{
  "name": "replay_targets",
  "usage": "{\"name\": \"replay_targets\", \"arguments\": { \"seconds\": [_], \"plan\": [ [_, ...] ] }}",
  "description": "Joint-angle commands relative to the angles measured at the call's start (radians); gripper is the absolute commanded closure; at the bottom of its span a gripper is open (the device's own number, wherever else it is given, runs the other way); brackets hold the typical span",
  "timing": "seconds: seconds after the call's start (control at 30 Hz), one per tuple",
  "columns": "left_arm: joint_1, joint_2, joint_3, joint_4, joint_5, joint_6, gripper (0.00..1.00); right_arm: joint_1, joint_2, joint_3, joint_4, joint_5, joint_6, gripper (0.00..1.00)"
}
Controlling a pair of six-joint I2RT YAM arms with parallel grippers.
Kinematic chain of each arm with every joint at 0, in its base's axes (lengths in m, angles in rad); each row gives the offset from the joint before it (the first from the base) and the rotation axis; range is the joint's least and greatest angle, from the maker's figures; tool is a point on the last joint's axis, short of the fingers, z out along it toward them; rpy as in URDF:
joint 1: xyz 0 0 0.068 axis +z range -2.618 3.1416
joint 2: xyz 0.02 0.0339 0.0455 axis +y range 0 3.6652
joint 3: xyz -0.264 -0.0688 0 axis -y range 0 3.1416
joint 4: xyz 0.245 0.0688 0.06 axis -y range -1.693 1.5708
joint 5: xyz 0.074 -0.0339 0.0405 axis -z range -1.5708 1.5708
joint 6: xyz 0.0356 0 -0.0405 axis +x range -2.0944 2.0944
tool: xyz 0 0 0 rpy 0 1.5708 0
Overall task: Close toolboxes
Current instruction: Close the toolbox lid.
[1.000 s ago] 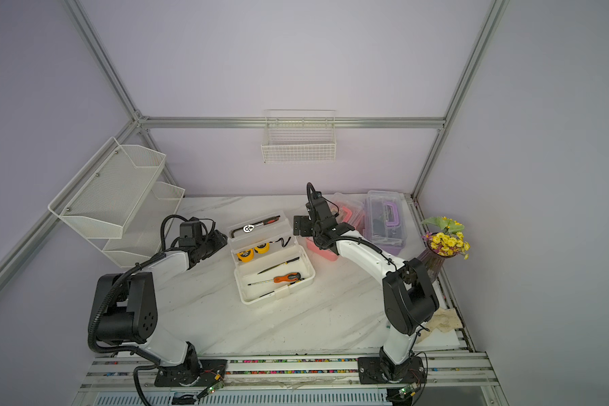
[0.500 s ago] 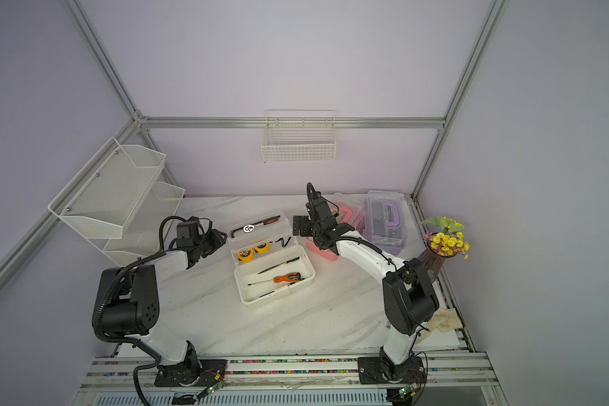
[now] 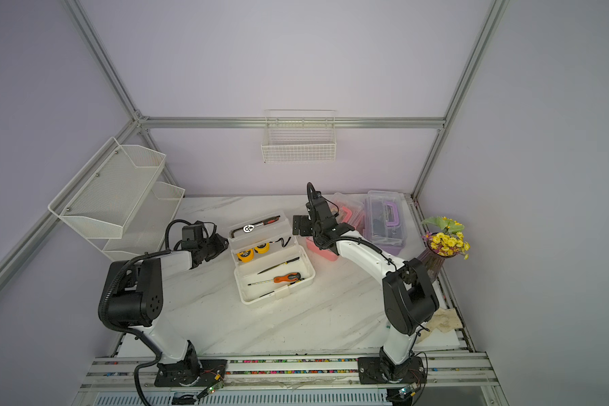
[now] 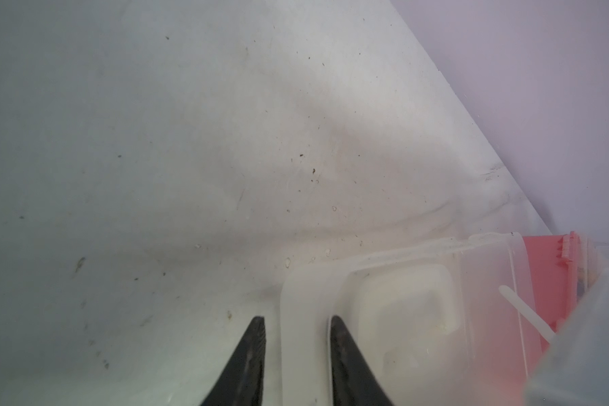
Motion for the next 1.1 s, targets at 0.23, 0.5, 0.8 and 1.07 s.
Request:
{"name": "replay_targets", "arguments": {
  "seconds": [0.23, 0.5, 0.8, 1.07],
  "plan": [
    [-0.01, 0.099, 0.109, -0.006, -0.051, 0.032, 0.75, -0.005, -0.018, -0.013, 0.006, -0.034, 0.018, 0.03],
    [-0.027, 0.118, 0.139, -0.007, -0.075, 0.054, 1.0, -0.003, -0.048, -0.064, -0.079, -0.052, 0.056, 0.03],
    [-0.094, -0.001, 0.098, 0.026, -0.253, 0.123, 1.0, -0.004, -0.13, -0.137, -0.278, -0.17, 0.172, 0.03],
    [-0.142, -0.155, -0.005, 0.149, -0.369, 0.165, 1.0, 0.031, -0.183, -0.195, -0.426, -0.241, 0.225, 0.04]
  ]
}}
